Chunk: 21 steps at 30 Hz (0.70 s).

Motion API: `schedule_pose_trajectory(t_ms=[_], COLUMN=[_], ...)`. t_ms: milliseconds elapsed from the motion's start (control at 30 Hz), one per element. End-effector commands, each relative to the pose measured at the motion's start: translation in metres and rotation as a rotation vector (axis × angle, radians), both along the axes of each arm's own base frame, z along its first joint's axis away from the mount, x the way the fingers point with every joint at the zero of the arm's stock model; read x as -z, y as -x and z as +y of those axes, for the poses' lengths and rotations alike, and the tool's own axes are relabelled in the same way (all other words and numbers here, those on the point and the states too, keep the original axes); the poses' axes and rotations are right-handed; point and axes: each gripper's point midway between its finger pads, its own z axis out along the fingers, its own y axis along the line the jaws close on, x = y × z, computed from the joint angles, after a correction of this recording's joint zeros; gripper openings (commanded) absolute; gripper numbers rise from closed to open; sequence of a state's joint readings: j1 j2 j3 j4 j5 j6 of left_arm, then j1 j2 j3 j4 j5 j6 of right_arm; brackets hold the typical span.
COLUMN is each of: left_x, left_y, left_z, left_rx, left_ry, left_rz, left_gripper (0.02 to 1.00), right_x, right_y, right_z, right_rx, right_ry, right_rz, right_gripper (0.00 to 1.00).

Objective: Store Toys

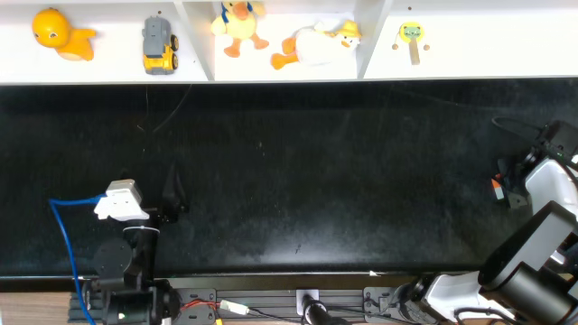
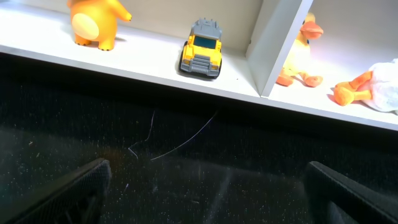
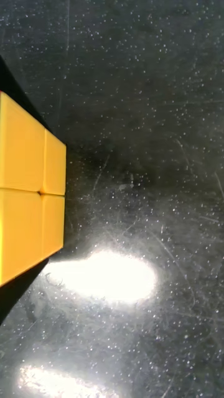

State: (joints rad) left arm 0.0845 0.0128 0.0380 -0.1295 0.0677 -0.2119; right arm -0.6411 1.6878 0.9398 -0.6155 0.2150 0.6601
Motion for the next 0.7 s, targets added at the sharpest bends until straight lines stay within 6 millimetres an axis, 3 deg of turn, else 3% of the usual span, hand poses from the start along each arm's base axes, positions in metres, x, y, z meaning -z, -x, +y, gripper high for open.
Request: schedule_pose_trajectory(t_ms=[33,200,300,500,600,700], left_x=[0.0,0.0,0.0,0.0,0.0,0.0], left_y=[0.0,0.0,0.0,0.0,0.0,0.0], left_z=[-0.003,-0.003,-0.003,-0.003,-0.003,-0.003], left_rx=[0.01,0.01,0.01,0.01,0.01,0.01], left_ry=[0.021,0.021,0.021,0.021,0.021,0.021], left_rz=[-0.008,-0.008,-0.008,-0.009,-0.008,-0.009], left_gripper=[0.998,0.998,0.998,0.998,0.998,0.998], right_x=[0.016,0.013,-0.001,-0.074,-0.112,-0.147], right_y=[0.004,0.001,0.003,0.007,0.013,0.009], right_z=[0.013,0.022,0.025,0.044,0.056,0.052], right_rx=[0.0,-0.036,-0.058,-0.12,-0.166,-0.298], right_ry=[-0.075,-0.124,-0.142,-0.135,-0.088,0.038], right_rz=[0.015,0.007,0.04,0.067,0.041,-0.039], right_gripper=[0.566,0.45,0.358,0.045,0.045,0.045])
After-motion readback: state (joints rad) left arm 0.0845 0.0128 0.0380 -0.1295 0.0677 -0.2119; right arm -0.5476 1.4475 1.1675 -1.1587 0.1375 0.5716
